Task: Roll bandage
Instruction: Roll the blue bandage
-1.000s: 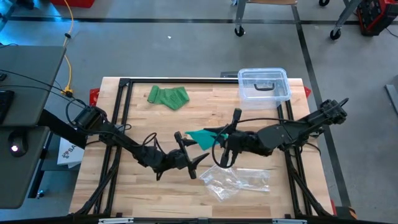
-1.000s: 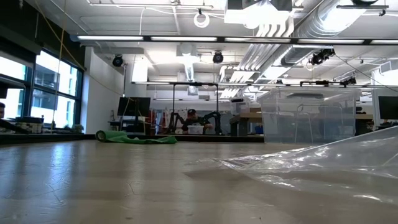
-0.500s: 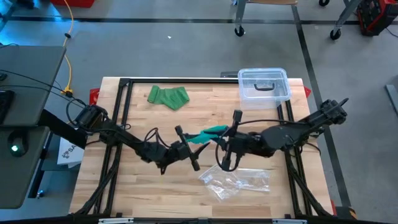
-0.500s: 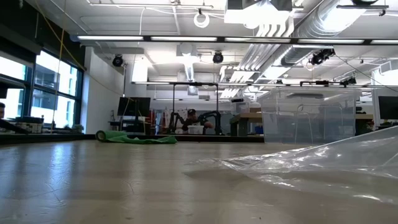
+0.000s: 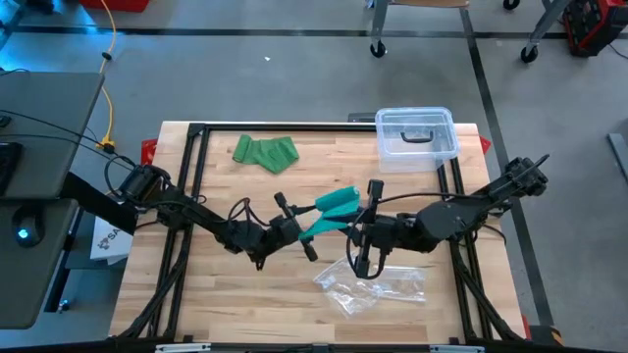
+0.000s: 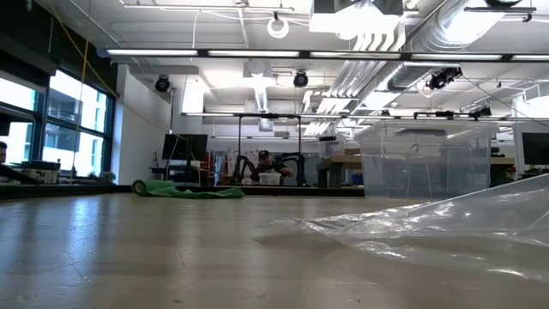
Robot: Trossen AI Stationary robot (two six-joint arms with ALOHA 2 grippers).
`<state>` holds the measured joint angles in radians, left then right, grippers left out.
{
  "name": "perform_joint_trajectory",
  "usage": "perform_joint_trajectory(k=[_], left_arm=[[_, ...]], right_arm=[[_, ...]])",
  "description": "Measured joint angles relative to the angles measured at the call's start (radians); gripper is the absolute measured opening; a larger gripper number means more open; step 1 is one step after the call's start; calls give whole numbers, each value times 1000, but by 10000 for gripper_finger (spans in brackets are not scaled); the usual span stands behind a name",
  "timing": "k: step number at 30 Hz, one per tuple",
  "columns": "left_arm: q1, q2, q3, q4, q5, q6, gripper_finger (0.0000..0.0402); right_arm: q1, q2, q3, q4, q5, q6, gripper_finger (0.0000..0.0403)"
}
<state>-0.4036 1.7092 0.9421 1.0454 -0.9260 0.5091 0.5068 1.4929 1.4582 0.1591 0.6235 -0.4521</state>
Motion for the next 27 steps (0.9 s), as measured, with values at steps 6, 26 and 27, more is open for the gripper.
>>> perform_joint_trajectory(k=[6, 26, 27], left_arm=[[24, 0, 0, -2, 0, -27, 125], [36, 0, 0, -22, 58, -36, 189], [37, 0, 0, -28, 51, -36, 192]], right_arm=[[0, 0, 0, 0, -77, 31, 0], [5, 0, 0, -91, -397, 86, 0], [5, 0, 0, -85, -418, 88, 0]])
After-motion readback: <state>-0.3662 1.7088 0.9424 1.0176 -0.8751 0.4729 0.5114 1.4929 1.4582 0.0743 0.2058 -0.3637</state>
